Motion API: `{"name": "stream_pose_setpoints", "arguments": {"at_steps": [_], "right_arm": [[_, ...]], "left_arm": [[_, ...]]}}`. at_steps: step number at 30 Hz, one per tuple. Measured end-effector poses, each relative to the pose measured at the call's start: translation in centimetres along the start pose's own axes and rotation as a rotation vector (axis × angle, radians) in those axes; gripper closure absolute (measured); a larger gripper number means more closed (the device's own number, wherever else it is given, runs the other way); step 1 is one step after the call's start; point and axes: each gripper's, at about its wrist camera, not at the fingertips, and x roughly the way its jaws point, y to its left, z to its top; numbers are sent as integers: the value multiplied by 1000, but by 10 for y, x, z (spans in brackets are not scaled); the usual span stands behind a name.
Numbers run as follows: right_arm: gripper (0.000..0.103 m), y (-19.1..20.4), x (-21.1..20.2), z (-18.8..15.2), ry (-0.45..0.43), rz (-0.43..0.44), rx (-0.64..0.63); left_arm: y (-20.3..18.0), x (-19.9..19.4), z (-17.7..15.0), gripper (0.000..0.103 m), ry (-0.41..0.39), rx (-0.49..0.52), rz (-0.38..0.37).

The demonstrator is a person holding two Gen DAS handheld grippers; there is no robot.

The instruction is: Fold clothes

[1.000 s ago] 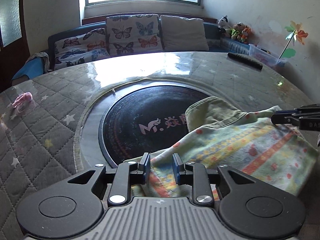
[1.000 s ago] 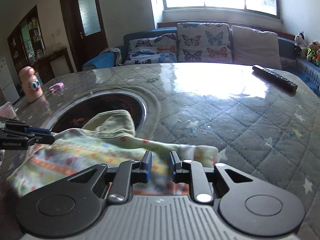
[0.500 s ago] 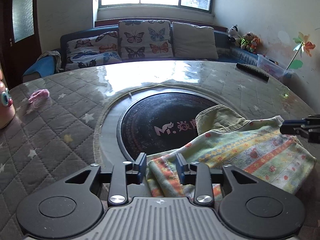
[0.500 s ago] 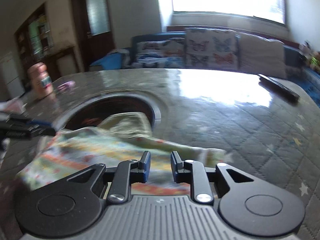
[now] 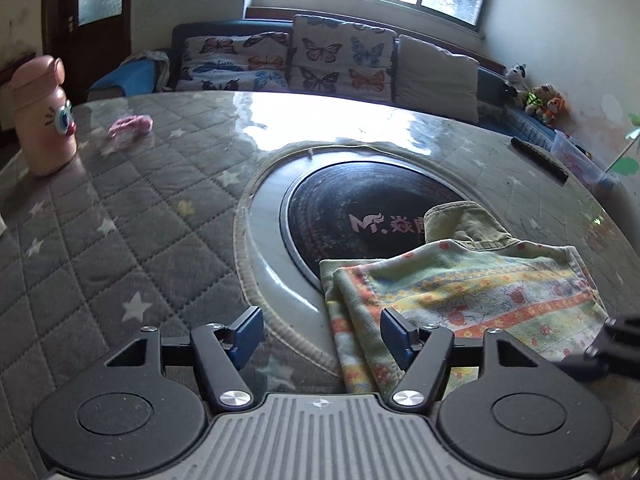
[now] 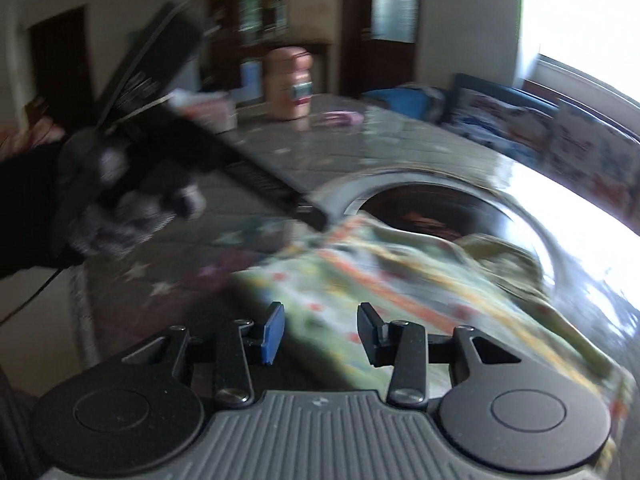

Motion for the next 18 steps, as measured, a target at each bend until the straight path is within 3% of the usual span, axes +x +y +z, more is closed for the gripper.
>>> {"name": "stream_pose_setpoints", "arguments": {"at_steps": [7,10,15,18], "right_arm": [[63,39,31,12,38,-3,-196],[64,48,42,11,57,-43,-243],[87,42,32,14,27,-47,-174],[90,34,18,18,-15,-36,-111]], "left_arm": [[12,-3,-2,30,23,-105,-45],[13,-3,-1,29,34,-147,-80],[16,4,-2,28,68,-238,-123],[18,5,-2,28,83,-299,-146]]}}
